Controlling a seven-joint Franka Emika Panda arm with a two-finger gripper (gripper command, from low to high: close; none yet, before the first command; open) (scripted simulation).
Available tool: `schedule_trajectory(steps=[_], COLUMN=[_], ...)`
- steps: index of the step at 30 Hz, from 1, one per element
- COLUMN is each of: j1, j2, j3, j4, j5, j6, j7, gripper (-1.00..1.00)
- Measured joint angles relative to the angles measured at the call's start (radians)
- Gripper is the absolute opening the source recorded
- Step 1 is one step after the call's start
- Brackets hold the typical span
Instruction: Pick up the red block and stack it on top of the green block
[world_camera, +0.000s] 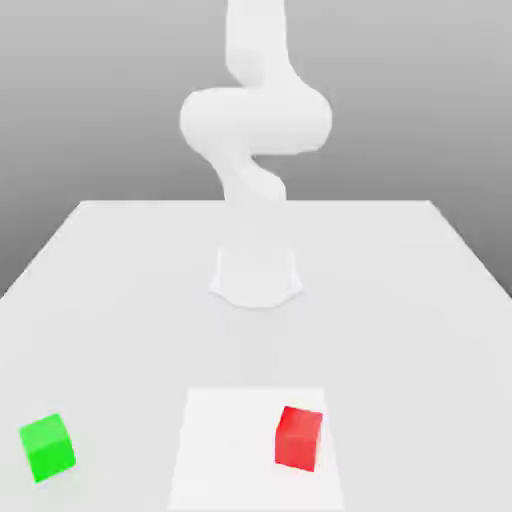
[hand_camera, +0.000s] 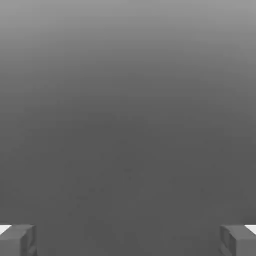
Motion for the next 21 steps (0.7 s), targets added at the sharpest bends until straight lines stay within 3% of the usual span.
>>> schedule_trajectory(steps=[21], j1=[-0.030], j2=[0.767], j3=[0.136], j4=[-0.306], j5=[-0.039], j6=[0.385], j7=[0.372], gripper=[0.00])
